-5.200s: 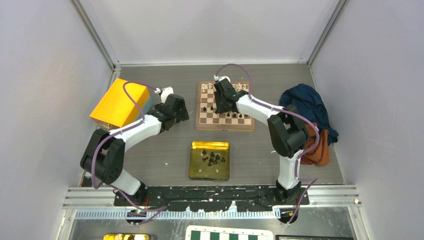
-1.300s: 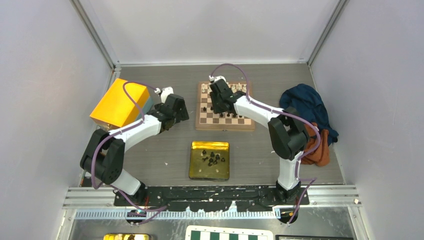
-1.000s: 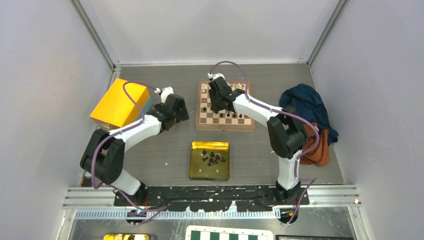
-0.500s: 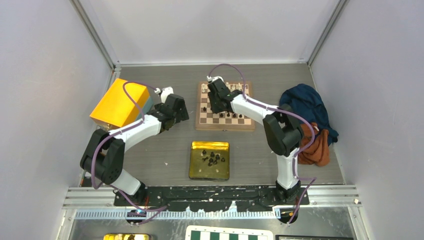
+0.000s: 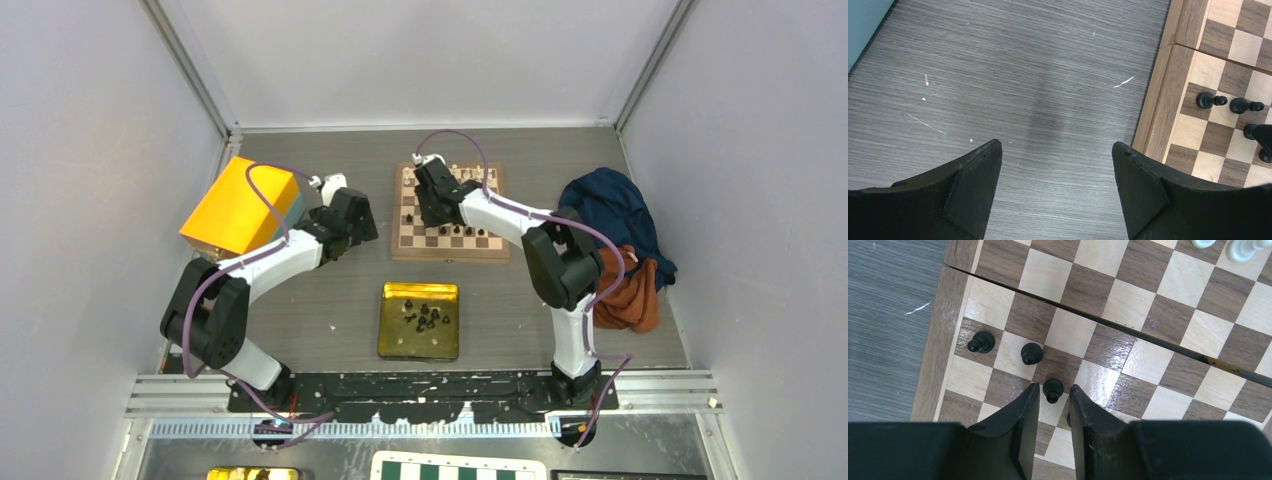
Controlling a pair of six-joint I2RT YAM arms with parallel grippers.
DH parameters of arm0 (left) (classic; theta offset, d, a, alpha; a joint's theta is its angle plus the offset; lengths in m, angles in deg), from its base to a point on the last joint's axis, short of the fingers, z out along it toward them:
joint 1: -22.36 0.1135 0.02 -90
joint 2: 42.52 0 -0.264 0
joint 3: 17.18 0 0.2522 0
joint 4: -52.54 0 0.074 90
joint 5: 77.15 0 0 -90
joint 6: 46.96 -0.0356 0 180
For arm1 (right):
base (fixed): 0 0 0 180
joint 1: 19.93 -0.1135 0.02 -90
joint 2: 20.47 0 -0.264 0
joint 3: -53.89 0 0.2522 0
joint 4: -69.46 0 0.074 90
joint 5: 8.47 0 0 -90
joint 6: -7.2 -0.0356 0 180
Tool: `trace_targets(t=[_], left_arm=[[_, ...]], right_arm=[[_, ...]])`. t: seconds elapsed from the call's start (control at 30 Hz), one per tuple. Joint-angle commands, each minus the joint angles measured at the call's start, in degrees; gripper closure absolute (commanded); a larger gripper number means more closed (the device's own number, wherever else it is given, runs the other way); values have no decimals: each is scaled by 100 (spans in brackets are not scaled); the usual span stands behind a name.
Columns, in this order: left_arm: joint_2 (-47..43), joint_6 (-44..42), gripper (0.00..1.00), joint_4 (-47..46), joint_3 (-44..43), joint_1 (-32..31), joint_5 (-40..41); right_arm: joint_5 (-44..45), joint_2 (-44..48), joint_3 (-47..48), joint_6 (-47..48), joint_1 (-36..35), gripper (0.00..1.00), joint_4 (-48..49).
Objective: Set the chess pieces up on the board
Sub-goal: Pick up the chess piece from the chessboard.
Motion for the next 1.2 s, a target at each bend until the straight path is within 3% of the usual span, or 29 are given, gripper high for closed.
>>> trace_targets(t=[0.0,0.27,0.57,1.17], left_arm=[[-111,-5,18,-275,-113,-23,195],[-83,-10,18,-292,-124,-25,199],[-118,-14,18,-265,-115,-17,195],[-220,4,18,-187,-115,-25,182]], right_arm=[[-37,-10,258,80,-29,67,154],[-32,-18,259,82,-35,74,154],[2,123,209,112,-30,97,138],[2,501,-127,-20,-123,98,153]])
